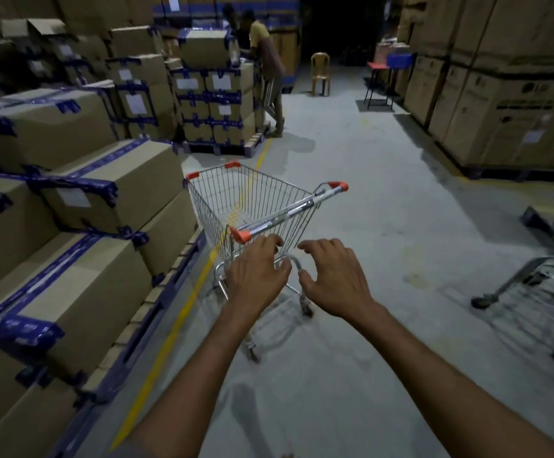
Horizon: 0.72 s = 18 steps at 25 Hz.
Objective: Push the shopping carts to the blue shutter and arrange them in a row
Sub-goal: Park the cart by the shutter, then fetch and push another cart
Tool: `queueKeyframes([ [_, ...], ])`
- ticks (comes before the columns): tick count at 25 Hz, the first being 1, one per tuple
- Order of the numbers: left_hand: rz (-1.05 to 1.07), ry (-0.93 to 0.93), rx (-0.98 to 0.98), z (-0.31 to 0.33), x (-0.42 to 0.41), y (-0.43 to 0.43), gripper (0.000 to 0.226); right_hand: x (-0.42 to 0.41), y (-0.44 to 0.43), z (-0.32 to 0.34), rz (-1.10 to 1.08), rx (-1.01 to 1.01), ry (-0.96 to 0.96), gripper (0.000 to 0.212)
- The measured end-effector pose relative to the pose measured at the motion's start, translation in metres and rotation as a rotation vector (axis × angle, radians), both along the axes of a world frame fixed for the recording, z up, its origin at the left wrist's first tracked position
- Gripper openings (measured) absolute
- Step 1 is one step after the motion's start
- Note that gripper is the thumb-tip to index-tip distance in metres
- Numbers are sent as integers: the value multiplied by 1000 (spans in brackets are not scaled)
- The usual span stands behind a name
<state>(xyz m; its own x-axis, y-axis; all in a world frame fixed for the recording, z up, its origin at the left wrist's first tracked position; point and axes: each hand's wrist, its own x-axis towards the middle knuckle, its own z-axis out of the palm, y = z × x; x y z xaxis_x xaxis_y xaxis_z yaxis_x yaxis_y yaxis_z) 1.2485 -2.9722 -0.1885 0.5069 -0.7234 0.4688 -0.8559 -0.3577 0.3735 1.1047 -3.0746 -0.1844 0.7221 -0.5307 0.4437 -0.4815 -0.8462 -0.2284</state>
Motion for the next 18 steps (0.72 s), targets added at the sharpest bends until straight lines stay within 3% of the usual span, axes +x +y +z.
queueKeyframes([
  [7,-11,-39,290,-11,73,-123,74,62,-127,8,1,53,100,54],
  [12,27,46,409,-44,97,-191,85,105,-203,-17,146,61,171,58],
  [18,253,103,515,-73,107,-251,89,146,-299,-54,293,65,342,85],
])
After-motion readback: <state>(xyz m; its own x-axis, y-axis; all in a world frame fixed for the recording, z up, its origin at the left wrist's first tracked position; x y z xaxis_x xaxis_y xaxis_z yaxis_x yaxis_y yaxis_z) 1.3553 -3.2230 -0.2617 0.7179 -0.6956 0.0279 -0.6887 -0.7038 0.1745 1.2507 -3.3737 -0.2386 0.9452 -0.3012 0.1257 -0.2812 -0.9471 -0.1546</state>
